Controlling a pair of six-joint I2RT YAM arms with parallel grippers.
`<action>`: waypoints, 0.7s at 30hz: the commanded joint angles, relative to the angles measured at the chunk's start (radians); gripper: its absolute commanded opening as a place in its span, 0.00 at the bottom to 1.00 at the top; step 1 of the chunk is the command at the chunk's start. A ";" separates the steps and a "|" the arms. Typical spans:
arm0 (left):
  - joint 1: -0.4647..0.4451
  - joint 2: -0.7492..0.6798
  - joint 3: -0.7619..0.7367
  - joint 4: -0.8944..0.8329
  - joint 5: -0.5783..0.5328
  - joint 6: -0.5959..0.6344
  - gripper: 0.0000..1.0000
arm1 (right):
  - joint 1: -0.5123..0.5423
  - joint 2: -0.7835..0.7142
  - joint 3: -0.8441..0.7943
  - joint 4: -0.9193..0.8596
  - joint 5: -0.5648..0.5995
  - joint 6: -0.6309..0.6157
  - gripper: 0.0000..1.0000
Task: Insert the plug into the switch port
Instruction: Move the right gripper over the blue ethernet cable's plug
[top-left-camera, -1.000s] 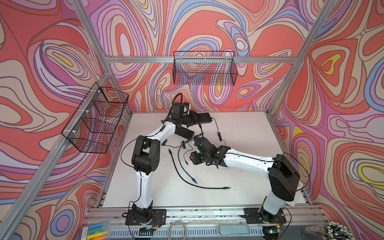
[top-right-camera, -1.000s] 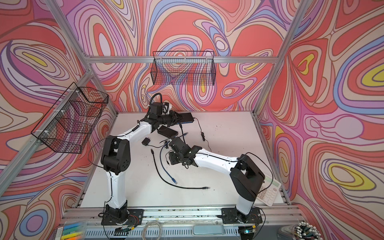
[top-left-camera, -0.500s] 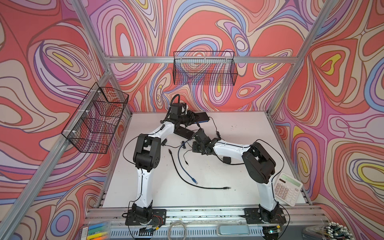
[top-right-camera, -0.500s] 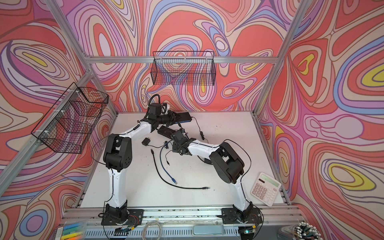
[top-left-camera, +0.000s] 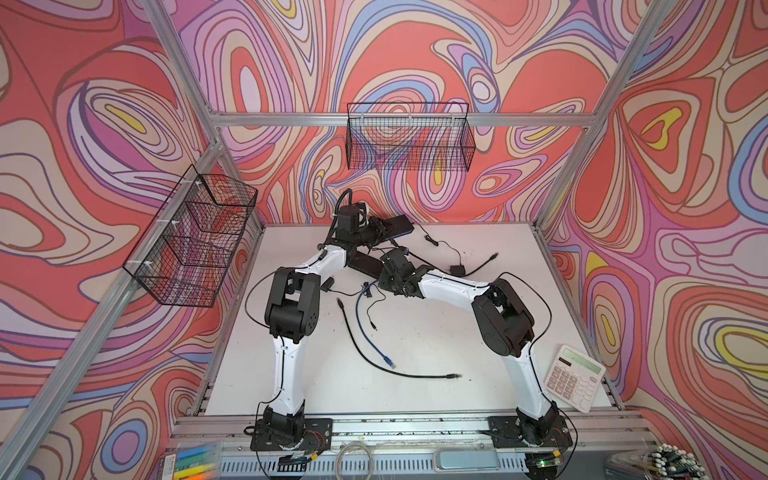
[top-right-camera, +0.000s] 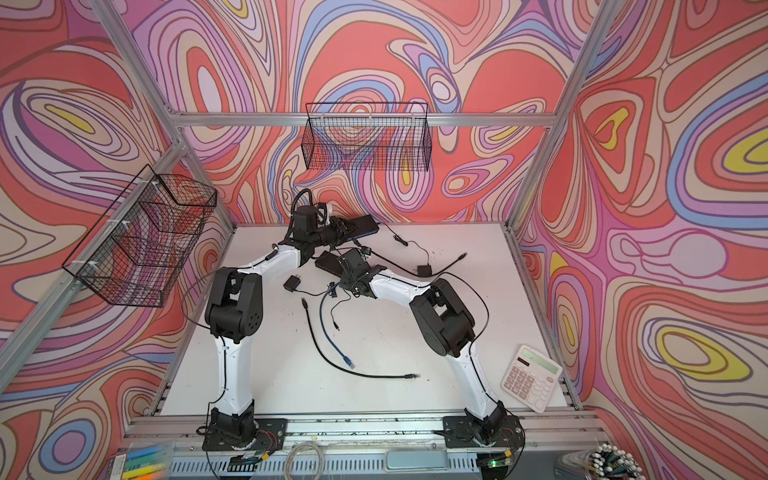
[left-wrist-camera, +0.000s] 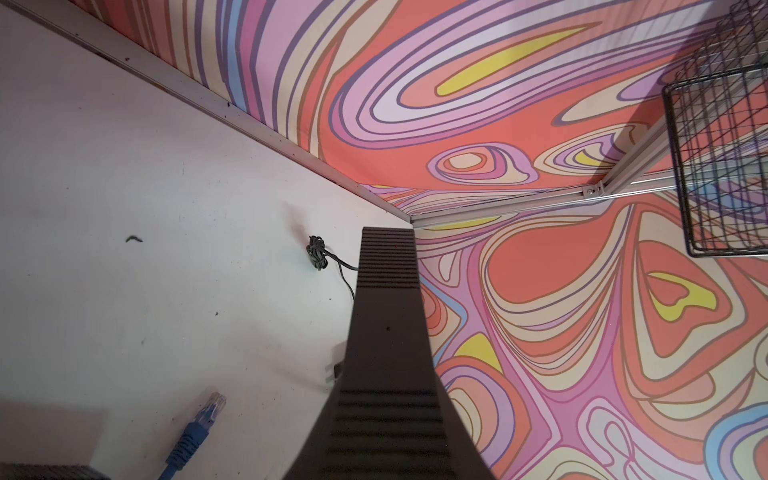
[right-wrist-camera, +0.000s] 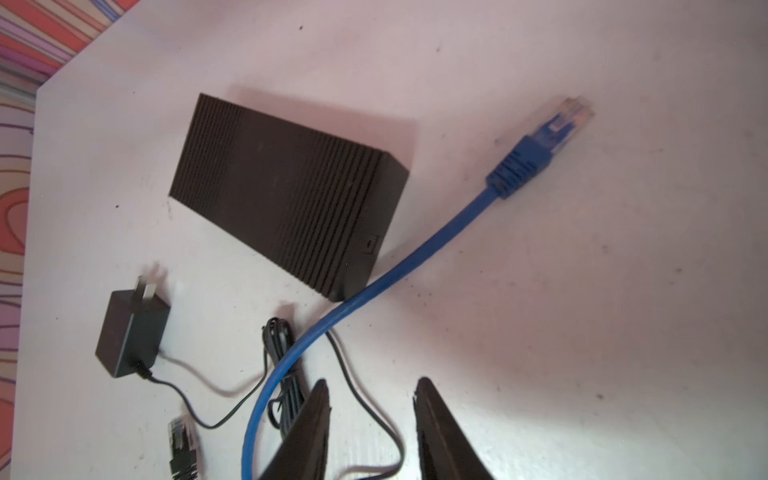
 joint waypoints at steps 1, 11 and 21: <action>-0.003 0.006 -0.015 0.046 0.089 -0.047 0.04 | -0.066 0.028 0.038 -0.044 0.128 0.087 0.36; -0.004 0.029 -0.046 0.161 0.073 -0.109 0.04 | -0.107 0.089 0.091 -0.063 0.130 0.129 0.36; -0.004 0.047 -0.027 0.171 0.076 -0.115 0.04 | -0.126 0.143 0.166 -0.032 0.062 0.131 0.37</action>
